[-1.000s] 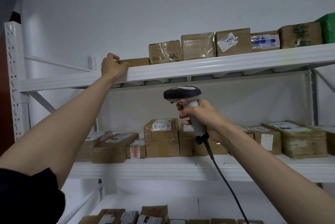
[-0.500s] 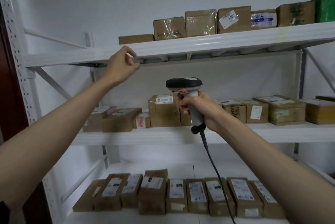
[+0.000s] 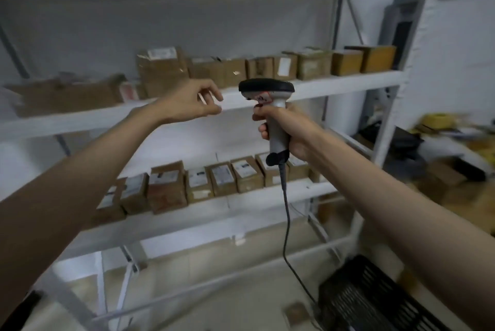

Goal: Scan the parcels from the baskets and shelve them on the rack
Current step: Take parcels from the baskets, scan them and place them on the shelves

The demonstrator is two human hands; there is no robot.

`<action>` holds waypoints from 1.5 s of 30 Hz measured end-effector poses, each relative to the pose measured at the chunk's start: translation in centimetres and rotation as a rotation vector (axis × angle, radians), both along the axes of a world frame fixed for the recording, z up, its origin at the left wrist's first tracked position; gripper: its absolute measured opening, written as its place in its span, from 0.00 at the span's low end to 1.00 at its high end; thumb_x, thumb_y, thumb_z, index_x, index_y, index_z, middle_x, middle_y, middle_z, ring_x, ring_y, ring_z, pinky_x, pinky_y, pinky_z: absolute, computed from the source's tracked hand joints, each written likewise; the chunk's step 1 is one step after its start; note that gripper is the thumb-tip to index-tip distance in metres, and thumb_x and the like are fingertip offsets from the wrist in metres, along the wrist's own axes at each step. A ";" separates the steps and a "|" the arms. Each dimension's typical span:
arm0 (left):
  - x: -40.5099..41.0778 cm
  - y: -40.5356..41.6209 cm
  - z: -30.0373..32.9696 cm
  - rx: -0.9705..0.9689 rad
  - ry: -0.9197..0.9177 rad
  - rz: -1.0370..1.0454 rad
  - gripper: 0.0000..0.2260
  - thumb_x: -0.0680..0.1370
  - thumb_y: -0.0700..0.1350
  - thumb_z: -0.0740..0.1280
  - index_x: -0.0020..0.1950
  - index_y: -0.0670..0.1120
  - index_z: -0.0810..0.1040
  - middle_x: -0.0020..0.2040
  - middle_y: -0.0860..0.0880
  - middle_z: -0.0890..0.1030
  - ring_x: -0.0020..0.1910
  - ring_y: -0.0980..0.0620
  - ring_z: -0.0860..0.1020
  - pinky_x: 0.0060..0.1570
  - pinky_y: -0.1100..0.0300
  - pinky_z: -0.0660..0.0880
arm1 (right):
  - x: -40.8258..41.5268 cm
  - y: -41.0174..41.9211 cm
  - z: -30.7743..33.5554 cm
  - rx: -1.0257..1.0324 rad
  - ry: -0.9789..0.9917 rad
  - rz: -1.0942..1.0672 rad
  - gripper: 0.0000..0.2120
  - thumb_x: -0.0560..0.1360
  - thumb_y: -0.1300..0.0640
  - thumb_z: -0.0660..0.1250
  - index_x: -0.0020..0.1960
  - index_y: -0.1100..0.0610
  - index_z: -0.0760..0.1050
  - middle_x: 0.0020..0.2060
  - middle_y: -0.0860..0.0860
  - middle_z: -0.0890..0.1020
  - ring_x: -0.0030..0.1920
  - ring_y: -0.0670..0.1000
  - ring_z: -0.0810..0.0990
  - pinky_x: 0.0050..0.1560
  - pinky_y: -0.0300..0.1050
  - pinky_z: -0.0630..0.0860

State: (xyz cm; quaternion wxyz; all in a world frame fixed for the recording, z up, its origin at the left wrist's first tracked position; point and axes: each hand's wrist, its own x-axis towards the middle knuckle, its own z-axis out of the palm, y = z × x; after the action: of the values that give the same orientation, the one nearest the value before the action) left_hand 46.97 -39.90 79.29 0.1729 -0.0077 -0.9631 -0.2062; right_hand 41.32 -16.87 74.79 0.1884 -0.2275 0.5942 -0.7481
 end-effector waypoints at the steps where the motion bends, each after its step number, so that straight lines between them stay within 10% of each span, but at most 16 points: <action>1: -0.2 1.8 -1.8 0.018 -0.060 -0.049 0.08 0.76 0.46 0.74 0.54 0.51 0.81 0.44 0.49 0.83 0.41 0.51 0.83 0.44 0.56 0.79 | 0.5 1.9 -1.2 0.004 -0.041 -0.035 0.05 0.78 0.67 0.67 0.53 0.62 0.76 0.43 0.57 0.79 0.29 0.47 0.75 0.31 0.39 0.76; 10: -2.2 14.9 -11.2 -0.022 -0.334 -0.356 0.09 0.76 0.45 0.73 0.53 0.56 0.80 0.47 0.52 0.84 0.39 0.63 0.79 0.45 0.60 0.76 | 3.0 15.0 -7.8 0.033 -0.310 -0.293 0.03 0.79 0.67 0.65 0.52 0.61 0.75 0.37 0.55 0.80 0.25 0.46 0.73 0.26 0.38 0.74; 24: -3.5 45.5 -21.8 0.017 -0.604 -0.735 0.12 0.78 0.48 0.72 0.60 0.48 0.80 0.50 0.50 0.85 0.51 0.51 0.83 0.54 0.55 0.79 | 10.5 42.8 -15.9 0.142 -0.540 -0.700 0.03 0.81 0.64 0.64 0.54 0.62 0.72 0.36 0.54 0.76 0.26 0.47 0.72 0.27 0.38 0.73; 31: 2.3 60.8 -32.2 0.047 -0.835 -0.808 0.10 0.79 0.48 0.71 0.59 0.48 0.81 0.48 0.50 0.85 0.45 0.55 0.83 0.41 0.70 0.74 | 17.3 56.2 -24.8 0.052 -0.745 -0.811 0.06 0.80 0.67 0.63 0.46 0.59 0.73 0.34 0.54 0.77 0.25 0.46 0.71 0.26 0.37 0.72; 45: 7.5 78.2 -48.7 -0.025 -1.179 -0.926 0.06 0.78 0.47 0.71 0.53 0.51 0.81 0.46 0.49 0.84 0.42 0.55 0.84 0.47 0.60 0.80 | 26.4 73.1 -38.4 -0.063 -1.066 -1.024 0.06 0.80 0.67 0.61 0.46 0.60 0.73 0.34 0.54 0.75 0.29 0.47 0.70 0.29 0.37 0.70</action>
State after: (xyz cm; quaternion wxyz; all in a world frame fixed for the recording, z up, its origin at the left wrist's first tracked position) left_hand 54.52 38.27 30.56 -0.4763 -0.3024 -0.7967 -0.2169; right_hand 67.69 56.23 36.37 0.0722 0.4672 0.4320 -0.7680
